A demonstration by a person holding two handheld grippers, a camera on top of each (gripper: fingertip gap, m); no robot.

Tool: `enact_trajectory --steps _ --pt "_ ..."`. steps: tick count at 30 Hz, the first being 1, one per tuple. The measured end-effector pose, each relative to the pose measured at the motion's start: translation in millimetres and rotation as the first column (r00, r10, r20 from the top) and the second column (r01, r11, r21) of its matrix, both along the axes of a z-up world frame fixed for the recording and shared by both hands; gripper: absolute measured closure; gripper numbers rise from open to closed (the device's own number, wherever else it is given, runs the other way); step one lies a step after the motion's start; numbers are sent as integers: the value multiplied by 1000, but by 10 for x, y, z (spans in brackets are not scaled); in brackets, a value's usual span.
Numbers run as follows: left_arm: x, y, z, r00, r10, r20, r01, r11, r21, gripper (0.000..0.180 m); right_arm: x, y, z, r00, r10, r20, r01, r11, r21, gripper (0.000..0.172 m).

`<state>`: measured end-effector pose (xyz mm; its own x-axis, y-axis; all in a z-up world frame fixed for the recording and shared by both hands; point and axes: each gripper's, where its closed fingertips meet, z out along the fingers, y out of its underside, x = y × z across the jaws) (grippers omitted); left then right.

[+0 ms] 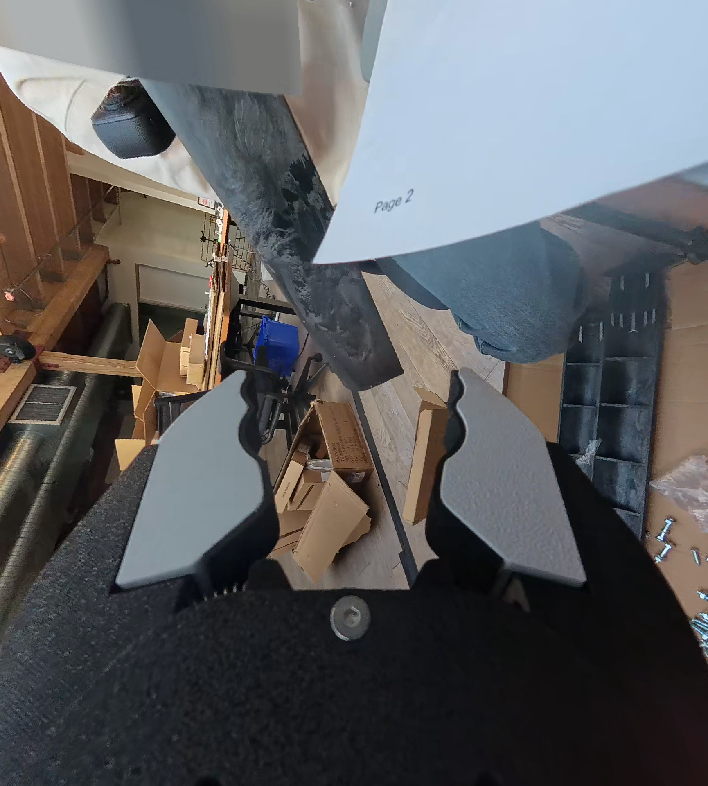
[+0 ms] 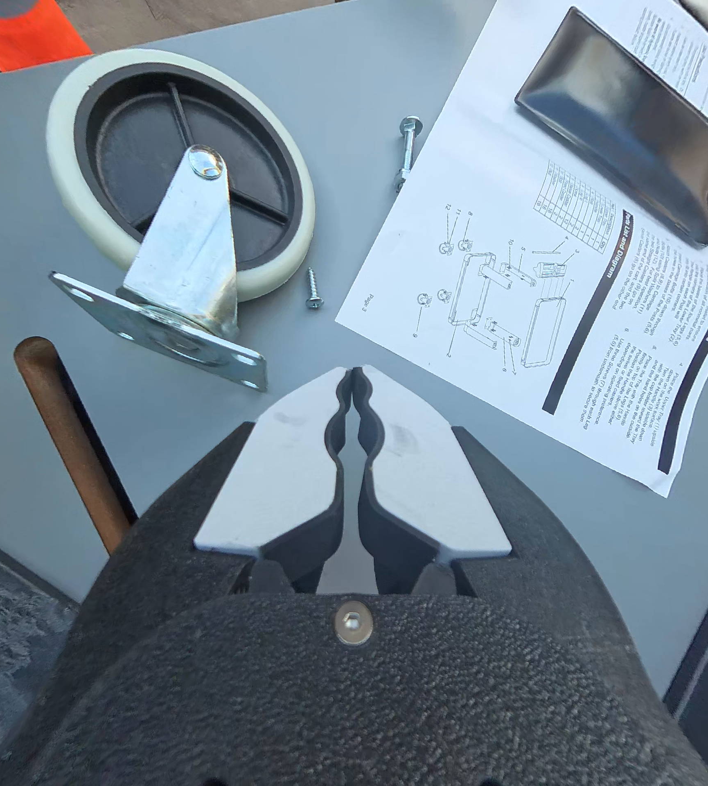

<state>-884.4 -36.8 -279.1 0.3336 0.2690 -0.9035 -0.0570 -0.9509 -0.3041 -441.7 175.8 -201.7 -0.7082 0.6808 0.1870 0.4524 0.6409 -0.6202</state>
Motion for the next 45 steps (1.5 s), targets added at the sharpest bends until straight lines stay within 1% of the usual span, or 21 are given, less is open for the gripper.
enact_trajectory --steps 5,10,14,17,20,24,27,32,35,37,40,45 --pt "78 -9 -62 999 3 49 -6 998 63 97 61 -23 -3 1000 -9 11 9 1000 18 172" --pt "253 -71 -69 998 -25 64 21 997 70 97 125 -66 56 1000 -18 -6 18 1000 11 172" --pt "466 -139 -29 994 -44 99 33 993 112 98 188 -128 103 1000 -14 -18 14 1000 3 172" --pt "706 -175 38 988 -61 139 38 986 163 98 225 -156 106 1000 -10 -29 10 1000 7 172" --pt "1039 -207 137 981 -87 174 47 974 222 98 241 -144 80 999 -12 -36 12 1000 -12 172" --pt "1567 -290 264 973 -117 200 57 957 284 99 245 -88 48 999 -26 -37 22 996 -83 172" --pt "1987 -396 306 967 -125 221 54 953 299 99 269 -18 26 1000 -27 -12 25 993 -120 172" --pt "2684 -570 402 964 -120 236 41 948 315 100 323 162 -8 1000 -1 -2 1 993 -115 172" --pt "3096 -615 508 964 -122 238 38 944 328 102 367 263 -31 1000 23 7 -22 993 -114 172" --pt "3350 -621 600 968 -116 224 37 943 331 102 380 328 -32 999 33 2 -33 992 -123 172" --pt "3706 -584 707 976 -114 186 45 939 341 102 399 396 -10 999 39 7 -37 984 -174 172" --pt "4176 -459 820 991 -91 101 58 955 291 102 482 452 -3 997 63 43 -51 972 -228 172"
